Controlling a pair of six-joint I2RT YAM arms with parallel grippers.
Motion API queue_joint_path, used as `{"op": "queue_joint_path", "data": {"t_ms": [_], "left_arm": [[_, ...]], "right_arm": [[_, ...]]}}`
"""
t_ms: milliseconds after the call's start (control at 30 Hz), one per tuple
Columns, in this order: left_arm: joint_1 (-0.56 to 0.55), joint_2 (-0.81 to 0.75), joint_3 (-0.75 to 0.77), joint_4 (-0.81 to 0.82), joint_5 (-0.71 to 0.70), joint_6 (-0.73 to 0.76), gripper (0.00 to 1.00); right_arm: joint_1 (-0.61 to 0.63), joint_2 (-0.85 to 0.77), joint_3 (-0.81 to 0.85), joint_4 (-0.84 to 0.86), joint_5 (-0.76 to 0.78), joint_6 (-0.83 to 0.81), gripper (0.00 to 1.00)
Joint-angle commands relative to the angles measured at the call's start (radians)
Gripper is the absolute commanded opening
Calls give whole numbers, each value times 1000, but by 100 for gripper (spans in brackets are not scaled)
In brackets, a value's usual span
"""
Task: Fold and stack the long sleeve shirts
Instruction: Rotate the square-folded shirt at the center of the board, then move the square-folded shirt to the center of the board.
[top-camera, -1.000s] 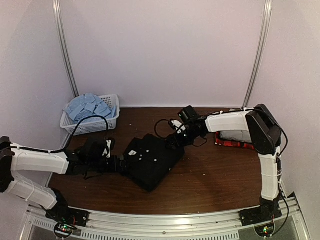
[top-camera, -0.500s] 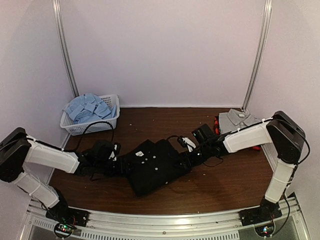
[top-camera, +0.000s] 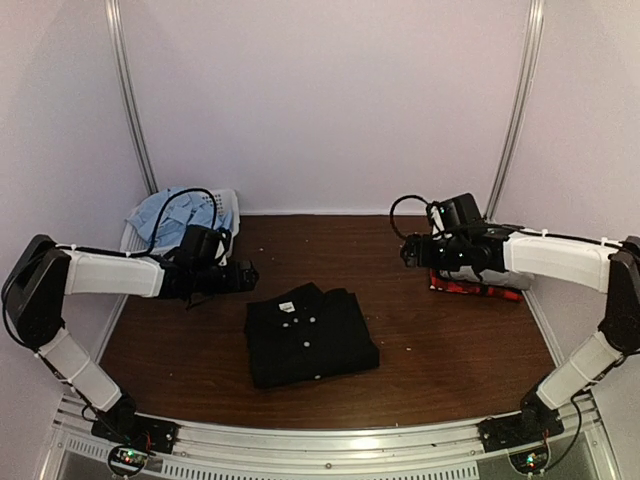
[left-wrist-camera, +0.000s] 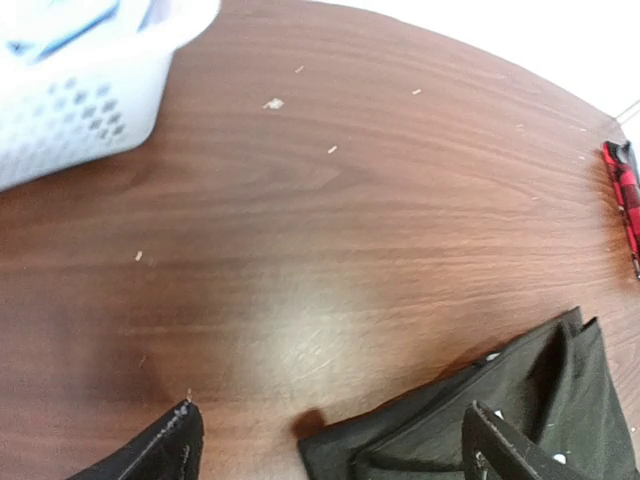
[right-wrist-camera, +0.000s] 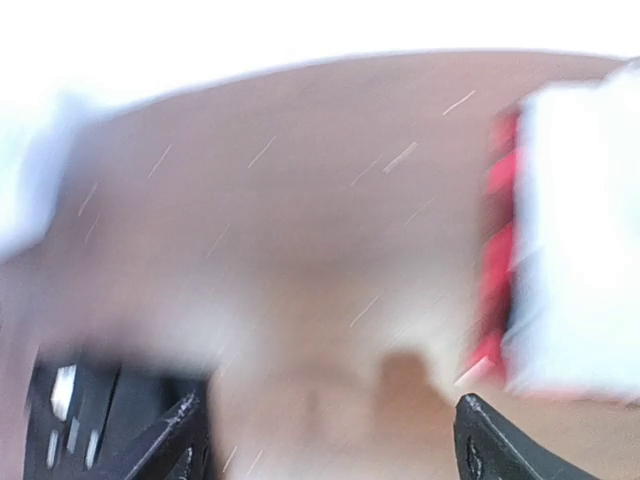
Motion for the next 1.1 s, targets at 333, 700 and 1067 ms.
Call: {"op": "queue_joint_path", "data": {"t_ms": [333,700,1067], "left_arm": [[0,-113,-50,-21,15,79,92],[0,-212,-96,-63,-2,82,92],[0,-296,-122,-125,-18,85,92]], "right_arm": [[-277,520,435,-167,187,-104,85],[-199,545,246,-101,-49,-76,76],[138,432,73,3,-38,96,77]]}}
